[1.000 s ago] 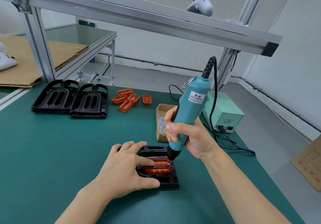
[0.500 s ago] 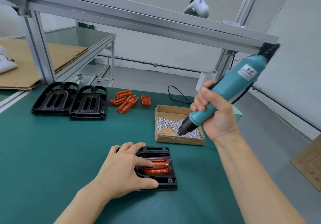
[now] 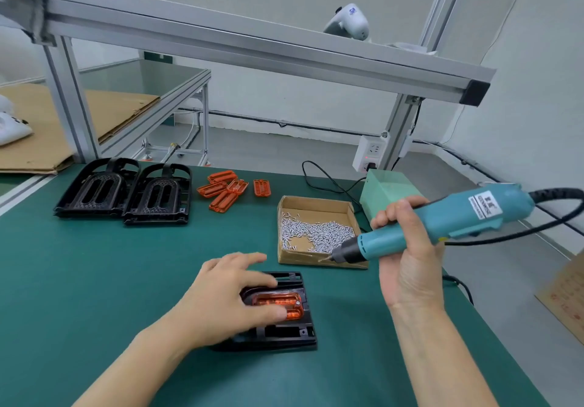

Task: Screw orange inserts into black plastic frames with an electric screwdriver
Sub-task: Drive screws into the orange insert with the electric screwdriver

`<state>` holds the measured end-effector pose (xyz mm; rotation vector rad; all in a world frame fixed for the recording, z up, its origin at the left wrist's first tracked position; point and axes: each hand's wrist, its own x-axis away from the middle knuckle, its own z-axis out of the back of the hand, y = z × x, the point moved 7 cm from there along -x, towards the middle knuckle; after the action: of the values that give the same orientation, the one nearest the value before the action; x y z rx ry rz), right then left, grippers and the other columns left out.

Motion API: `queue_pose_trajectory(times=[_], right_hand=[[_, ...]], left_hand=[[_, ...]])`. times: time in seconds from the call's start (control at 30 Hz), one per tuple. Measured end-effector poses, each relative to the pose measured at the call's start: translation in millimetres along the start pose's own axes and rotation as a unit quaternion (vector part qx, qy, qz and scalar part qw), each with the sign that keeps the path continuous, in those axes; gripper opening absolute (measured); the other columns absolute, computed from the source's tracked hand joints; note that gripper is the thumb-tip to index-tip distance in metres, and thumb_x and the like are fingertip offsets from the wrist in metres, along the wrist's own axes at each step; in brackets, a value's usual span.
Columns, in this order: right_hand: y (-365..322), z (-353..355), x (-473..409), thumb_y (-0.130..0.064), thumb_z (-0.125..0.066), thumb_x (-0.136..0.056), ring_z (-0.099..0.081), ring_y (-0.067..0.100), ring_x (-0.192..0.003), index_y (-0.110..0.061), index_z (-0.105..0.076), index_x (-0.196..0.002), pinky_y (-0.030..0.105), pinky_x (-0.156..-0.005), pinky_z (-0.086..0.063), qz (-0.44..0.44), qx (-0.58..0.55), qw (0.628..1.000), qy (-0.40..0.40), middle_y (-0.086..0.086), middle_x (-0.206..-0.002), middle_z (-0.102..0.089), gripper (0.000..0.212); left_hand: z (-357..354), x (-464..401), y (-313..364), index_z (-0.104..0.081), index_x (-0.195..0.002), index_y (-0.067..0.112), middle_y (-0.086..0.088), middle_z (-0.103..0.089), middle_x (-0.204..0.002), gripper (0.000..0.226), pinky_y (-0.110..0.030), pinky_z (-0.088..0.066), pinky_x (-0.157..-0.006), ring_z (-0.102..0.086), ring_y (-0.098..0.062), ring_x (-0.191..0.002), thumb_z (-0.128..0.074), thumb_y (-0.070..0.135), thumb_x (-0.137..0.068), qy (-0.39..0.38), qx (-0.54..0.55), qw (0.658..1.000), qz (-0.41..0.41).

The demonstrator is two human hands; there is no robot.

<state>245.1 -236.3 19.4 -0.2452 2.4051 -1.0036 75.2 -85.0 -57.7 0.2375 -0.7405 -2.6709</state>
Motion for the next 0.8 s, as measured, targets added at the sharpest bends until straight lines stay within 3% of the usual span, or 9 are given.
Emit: queue_pose_trajectory(times=[0.13, 0.2, 0.33, 0.47, 0.8], right_hand=[[0, 5, 9, -0.017, -0.065, -0.083, -0.045, 0.010, -0.056, -0.027, -0.060, -0.076, 0.023, -0.068, -0.047, 0.009, 0.001, 0.999, 0.031, -0.007, -0.062, -0.044, 0.014], [-1, 8, 12, -0.017, -0.065, -0.084, -0.045, 0.011, -0.057, -0.027, -0.059, -0.077, 0.025, -0.069, -0.046, 0.018, 0.003, 0.999, 0.048, -0.006, -0.063, -0.043, 0.013], [-5, 12, 15, -0.021, -0.067, -0.082, -0.044, 0.012, -0.058, -0.027, -0.060, -0.073, 0.024, -0.069, -0.047, 0.024, 0.006, 0.997, 0.069, -0.006, -0.063, -0.042, 0.013], [-9, 17, 16, -0.019, -0.067, -0.083, -0.044, 0.011, -0.057, -0.027, -0.059, -0.073, 0.024, -0.069, -0.046, 0.030, 0.012, 0.997, 0.074, -0.007, -0.062, -0.042, 0.015], [-7, 17, 15, -0.017, -0.066, -0.083, -0.044, 0.012, -0.058, -0.027, -0.060, -0.072, 0.026, -0.069, -0.045, 0.025, 0.018, 0.997, 0.068, -0.006, -0.063, -0.043, 0.016]], left_hand=[[28, -43, 14, -0.071, -0.101, 0.032, 0.014, -0.060, -0.119, 0.018, -0.034, -0.033, -0.105, -0.050, -0.009, -0.115, -0.061, 0.038, -0.088, 0.097, 0.048, 0.994, -0.013], [29, -69, 21, -0.072, -0.099, 0.028, 0.010, -0.065, -0.112, 0.015, -0.035, -0.038, -0.099, -0.054, -0.014, -0.109, -0.059, 0.027, -0.091, 0.109, 0.031, 0.994, -0.003], [10, -118, 31, -0.073, -0.100, 0.029, 0.008, -0.068, -0.112, 0.016, -0.032, -0.038, -0.099, -0.058, -0.015, -0.106, -0.060, 0.025, -0.090, 0.073, -0.025, 0.997, 0.008], [-13, -141, 24, -0.075, -0.092, 0.029, 0.012, -0.071, -0.098, 0.010, -0.032, -0.029, -0.097, -0.059, -0.011, -0.100, -0.067, 0.028, -0.086, 0.037, -0.063, 0.997, 0.031], [-29, -152, 19, -0.077, -0.087, 0.029, 0.013, -0.072, -0.089, 0.012, -0.036, -0.022, -0.094, -0.056, -0.010, -0.092, -0.068, 0.035, -0.083, 0.037, -0.075, 0.994, 0.073]])
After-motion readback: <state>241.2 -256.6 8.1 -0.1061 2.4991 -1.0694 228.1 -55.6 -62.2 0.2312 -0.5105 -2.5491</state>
